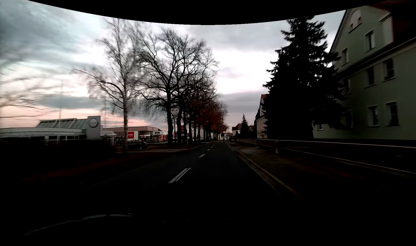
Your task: Follow the waypoints while adhering to traffic rules and regulations
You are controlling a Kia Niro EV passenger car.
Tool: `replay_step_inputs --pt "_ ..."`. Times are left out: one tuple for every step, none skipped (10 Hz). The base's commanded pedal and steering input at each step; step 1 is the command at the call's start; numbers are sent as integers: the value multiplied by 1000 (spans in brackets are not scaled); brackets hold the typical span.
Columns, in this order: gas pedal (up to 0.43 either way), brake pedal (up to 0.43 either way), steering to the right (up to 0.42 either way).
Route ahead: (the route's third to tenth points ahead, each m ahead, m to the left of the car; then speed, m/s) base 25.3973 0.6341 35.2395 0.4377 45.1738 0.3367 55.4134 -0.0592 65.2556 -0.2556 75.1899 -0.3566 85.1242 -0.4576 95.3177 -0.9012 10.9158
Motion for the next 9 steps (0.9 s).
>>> replay_step_inputs --pt "59 0 1" --pt "59 0 1" --pt "67 0 2" --pt "67 0 1" --pt "67 0 0" --pt "67 0 0" --pt "67 0 -2" --pt "67 0 -5" --pt "67 0 -5"
